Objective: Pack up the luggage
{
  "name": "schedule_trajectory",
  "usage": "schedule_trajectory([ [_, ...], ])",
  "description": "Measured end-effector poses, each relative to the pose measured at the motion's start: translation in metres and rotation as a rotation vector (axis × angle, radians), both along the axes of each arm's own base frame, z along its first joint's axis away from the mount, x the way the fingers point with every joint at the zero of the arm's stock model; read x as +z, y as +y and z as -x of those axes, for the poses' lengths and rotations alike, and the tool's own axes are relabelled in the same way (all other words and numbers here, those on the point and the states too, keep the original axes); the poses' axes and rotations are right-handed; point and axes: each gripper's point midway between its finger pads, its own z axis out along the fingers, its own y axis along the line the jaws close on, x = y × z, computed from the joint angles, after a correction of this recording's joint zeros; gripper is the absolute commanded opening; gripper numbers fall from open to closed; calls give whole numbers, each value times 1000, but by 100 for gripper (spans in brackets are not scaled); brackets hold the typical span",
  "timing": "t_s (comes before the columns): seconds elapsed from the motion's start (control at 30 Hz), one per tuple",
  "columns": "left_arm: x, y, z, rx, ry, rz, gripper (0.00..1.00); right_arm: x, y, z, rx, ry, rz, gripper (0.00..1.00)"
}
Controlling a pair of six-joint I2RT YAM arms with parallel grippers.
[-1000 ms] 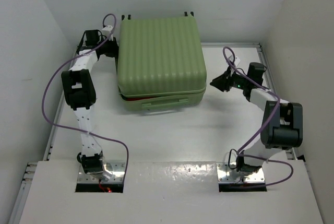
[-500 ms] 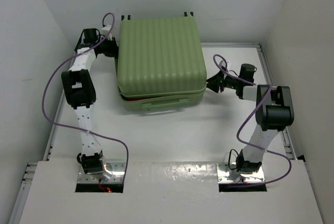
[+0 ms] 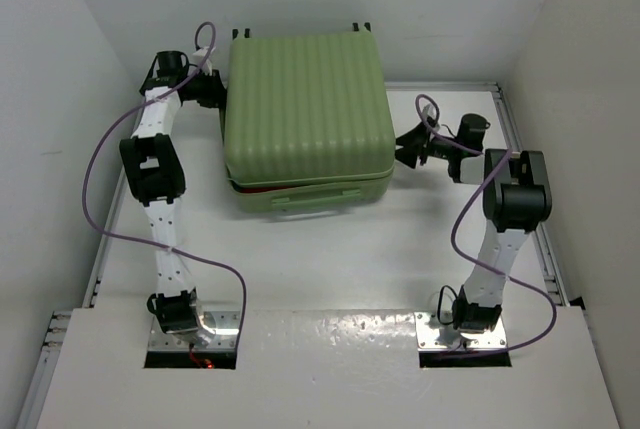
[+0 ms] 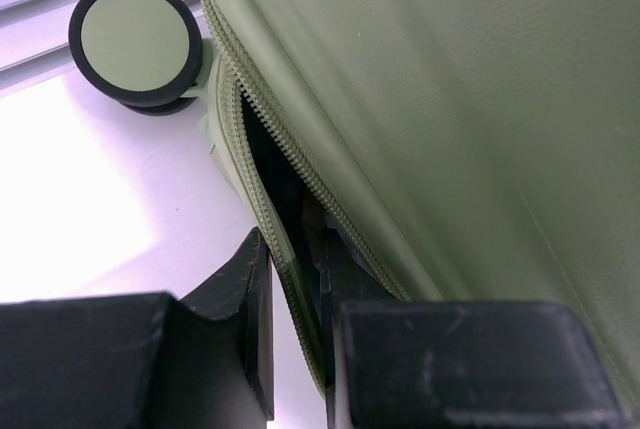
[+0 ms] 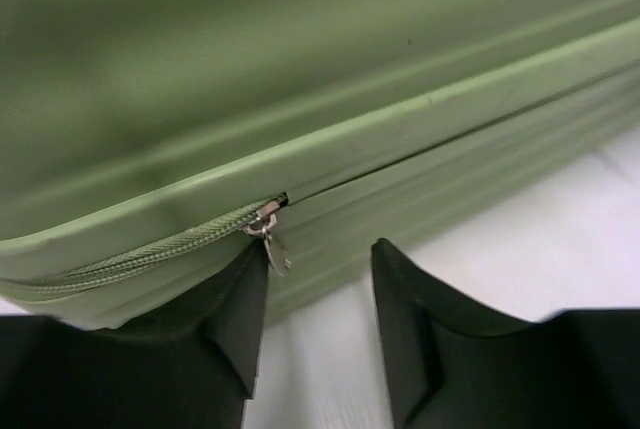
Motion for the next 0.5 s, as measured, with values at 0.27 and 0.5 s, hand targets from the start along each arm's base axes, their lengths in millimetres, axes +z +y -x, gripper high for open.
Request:
schedule_trajectory([
  [0.27,0,5,-2,10,-7,-4,8,-3,15,2,159,261,-170,40],
  [0.5,0,6,-3,13,-11,-6,9,17,23,7,258,274,-165,11],
])
